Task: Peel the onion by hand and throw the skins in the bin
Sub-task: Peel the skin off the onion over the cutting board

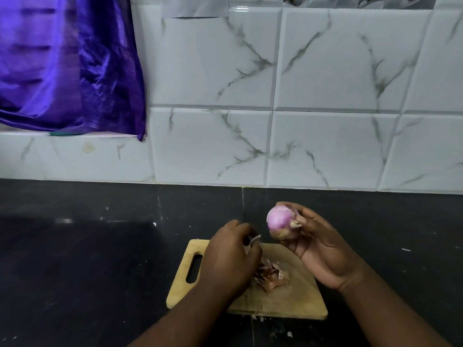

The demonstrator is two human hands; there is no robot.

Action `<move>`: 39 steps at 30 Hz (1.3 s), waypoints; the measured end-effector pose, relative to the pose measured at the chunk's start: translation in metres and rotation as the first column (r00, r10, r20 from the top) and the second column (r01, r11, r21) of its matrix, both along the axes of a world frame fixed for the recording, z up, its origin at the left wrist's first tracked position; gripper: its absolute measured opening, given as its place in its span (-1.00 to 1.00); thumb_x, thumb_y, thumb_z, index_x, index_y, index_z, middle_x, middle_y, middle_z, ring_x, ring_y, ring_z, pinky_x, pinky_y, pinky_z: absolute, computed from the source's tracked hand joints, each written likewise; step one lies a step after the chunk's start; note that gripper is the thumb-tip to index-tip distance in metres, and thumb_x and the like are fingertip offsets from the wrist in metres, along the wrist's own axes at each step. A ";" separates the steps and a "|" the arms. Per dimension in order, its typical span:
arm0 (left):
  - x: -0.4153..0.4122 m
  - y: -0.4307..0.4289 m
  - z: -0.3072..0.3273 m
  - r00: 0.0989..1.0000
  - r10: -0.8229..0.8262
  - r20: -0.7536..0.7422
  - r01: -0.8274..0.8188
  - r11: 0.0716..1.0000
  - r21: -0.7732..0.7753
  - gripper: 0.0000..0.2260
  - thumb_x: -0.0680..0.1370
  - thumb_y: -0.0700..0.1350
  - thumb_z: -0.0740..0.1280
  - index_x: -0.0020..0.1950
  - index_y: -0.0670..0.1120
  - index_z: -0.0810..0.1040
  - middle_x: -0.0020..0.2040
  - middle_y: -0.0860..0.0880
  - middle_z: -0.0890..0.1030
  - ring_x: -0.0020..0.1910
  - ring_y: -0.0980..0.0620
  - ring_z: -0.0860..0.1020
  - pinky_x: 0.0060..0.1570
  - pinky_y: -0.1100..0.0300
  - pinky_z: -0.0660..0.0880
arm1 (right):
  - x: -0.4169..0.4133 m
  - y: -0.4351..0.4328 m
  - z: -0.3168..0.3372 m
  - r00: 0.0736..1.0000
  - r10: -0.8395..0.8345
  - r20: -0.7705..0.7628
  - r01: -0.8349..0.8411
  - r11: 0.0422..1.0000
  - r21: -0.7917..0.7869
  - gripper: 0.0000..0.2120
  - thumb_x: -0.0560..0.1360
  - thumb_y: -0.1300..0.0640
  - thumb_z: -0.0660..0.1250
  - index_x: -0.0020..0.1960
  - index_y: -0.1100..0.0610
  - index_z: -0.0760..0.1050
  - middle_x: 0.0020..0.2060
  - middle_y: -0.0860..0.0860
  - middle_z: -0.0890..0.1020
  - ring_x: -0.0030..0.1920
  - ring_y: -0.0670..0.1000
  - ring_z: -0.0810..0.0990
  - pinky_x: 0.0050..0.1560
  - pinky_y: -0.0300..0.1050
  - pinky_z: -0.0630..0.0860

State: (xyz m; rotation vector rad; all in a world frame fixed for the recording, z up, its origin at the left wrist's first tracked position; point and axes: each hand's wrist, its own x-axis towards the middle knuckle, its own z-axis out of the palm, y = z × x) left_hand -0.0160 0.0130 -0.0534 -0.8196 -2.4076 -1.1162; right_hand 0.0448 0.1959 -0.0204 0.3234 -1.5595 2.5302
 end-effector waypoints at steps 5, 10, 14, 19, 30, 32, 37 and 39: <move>0.003 -0.003 0.004 0.999 -0.005 -0.039 0.008 0.997 0.080 -0.77 0.62 0.08 0.30 0.17 0.14 0.72 -0.02 0.20 0.60 0.01 0.23 0.56 -0.01 0.13 0.58 | -0.002 0.002 -0.005 0.997 -0.052 0.058 0.046 0.995 0.091 -0.57 0.45 0.13 0.49 0.29 0.23 0.62 0.18 0.24 0.69 0.00 0.13 0.70 -0.01 0.02 0.72; 0.006 -0.004 0.008 0.988 -0.068 -0.138 0.098 0.970 0.222 -0.71 0.63 0.13 0.25 0.25 0.10 0.65 0.05 0.20 0.66 0.03 0.20 0.62 -0.04 0.14 0.62 | -0.003 -0.001 -0.006 0.991 -0.109 0.077 0.096 0.983 0.157 -0.68 0.51 0.20 0.46 0.24 0.25 0.60 0.05 0.22 0.70 -0.21 0.02 0.70 -0.17 -0.06 0.70; 0.007 -0.004 0.009 0.983 -0.074 -0.169 0.104 0.979 0.173 -0.73 0.62 0.14 0.30 0.26 0.12 0.64 0.03 0.21 0.65 0.00 0.24 0.61 -0.06 0.20 0.63 | -0.003 -0.005 -0.005 0.986 -0.138 0.089 0.118 0.974 0.195 -0.69 0.47 0.15 0.44 0.17 0.26 0.61 -0.11 0.18 0.70 -0.33 -0.03 0.65 -0.24 -0.08 0.67; 0.005 -0.003 0.007 0.976 -0.073 -0.207 0.105 0.983 0.152 -0.82 0.63 -0.02 0.39 0.21 0.08 0.67 0.03 0.19 0.69 0.01 0.24 0.62 -0.03 0.23 0.62 | -0.002 -0.004 -0.006 0.980 -0.182 0.081 0.153 0.948 0.278 -0.70 0.46 0.11 0.47 0.12 0.24 0.64 -0.06 0.20 0.71 -0.15 0.07 0.71 -0.20 -0.06 0.67; 0.004 0.000 0.006 0.947 -0.025 -0.321 0.049 0.997 0.066 -0.80 0.62 -0.01 0.27 0.10 0.00 0.66 -0.03 0.08 0.70 -0.09 0.15 0.61 -0.14 0.24 0.55 | -0.001 -0.009 -0.005 0.980 -0.174 0.093 0.149 0.961 0.232 -0.75 0.42 0.10 0.49 0.03 0.21 0.67 0.00 0.27 0.72 -0.06 0.22 0.71 -0.13 0.07 0.72; 0.004 0.000 0.006 0.955 -0.019 -0.297 0.047 0.995 0.087 -0.86 0.62 -0.05 0.32 0.08 0.00 0.65 -0.05 0.10 0.69 -0.11 0.20 0.57 -0.15 0.30 0.52 | -0.001 -0.010 -0.006 0.981 -0.168 0.096 0.143 0.964 0.224 -0.69 0.40 0.04 0.54 0.04 0.22 0.67 0.00 0.27 0.71 -0.08 0.20 0.72 -0.14 0.06 0.71; 0.003 0.000 0.005 0.992 -0.038 -0.121 0.069 0.961 0.266 -0.92 0.64 -0.14 0.38 0.01 0.01 0.65 -0.12 0.14 0.66 -0.10 0.16 0.61 -0.17 0.22 0.57 | -0.003 -0.009 -0.007 0.986 -0.150 0.077 0.127 0.961 0.246 -0.56 0.31 -0.06 0.65 0.06 0.18 0.68 0.02 0.24 0.72 -0.06 0.18 0.72 -0.12 0.09 0.71; 0.006 -0.001 0.005 0.991 -0.087 -0.100 0.114 0.946 0.304 -0.91 0.67 -0.10 0.33 0.05 0.02 0.63 -0.09 0.14 0.65 -0.05 0.13 0.62 -0.13 0.20 0.57 | -0.003 -0.010 -0.007 0.984 -0.158 0.078 0.137 0.965 0.222 -0.67 0.41 0.04 0.53 0.09 0.21 0.67 0.03 0.24 0.72 -0.06 0.18 0.72 -0.14 0.08 0.71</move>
